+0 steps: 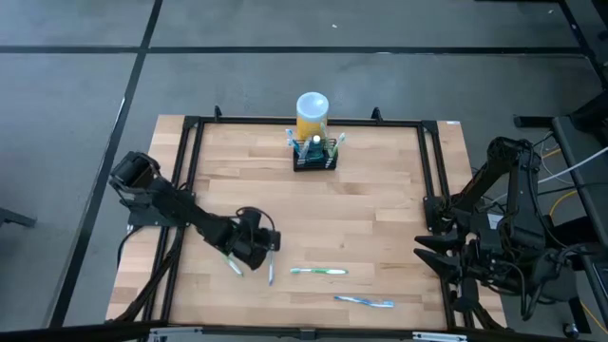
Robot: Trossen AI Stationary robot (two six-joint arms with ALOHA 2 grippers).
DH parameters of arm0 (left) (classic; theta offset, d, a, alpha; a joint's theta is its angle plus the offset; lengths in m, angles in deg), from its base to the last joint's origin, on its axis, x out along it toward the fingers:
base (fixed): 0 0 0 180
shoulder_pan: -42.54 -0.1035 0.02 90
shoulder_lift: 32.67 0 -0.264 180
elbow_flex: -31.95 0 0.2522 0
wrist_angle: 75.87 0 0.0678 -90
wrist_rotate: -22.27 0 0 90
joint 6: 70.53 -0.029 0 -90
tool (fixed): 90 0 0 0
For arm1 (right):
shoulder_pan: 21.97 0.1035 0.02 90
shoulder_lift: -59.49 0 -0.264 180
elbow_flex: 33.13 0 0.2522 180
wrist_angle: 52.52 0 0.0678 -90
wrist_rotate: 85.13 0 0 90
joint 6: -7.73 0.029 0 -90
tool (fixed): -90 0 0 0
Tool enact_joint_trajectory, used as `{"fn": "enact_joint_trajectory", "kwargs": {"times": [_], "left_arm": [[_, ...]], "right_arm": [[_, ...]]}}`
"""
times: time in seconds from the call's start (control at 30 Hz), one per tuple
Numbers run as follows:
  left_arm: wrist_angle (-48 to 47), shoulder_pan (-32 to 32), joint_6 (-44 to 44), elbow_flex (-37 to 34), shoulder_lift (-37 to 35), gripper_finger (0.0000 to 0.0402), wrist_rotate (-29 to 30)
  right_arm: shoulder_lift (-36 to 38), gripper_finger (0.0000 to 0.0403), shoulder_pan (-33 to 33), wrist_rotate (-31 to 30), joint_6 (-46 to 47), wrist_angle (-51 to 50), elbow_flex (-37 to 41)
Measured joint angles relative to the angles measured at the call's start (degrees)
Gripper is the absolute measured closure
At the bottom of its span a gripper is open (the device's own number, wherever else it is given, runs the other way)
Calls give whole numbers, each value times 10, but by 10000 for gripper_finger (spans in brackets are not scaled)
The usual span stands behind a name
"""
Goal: Pick & Place toothbrushing station
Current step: Put the blue toothbrush in the wire organizer
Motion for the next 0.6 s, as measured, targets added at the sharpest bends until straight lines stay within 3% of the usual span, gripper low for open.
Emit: {"fn": "enact_joint_trajectory", "kwargs": {"times": [0.17, 0.27, 0.6], "left_arm": [[0, -29, -82, 0, -52, 400, 88], [2, -58, -143, 1, -78, 400, 96], [113, -153, -446, 1, -167, 400, 253]], "right_arm": [[0, 271, 0, -14, -10, 3, 0], [0, 271, 0, -14, -10, 3, 0], [0, 271, -3, -22, -19, 3, 0]]}}
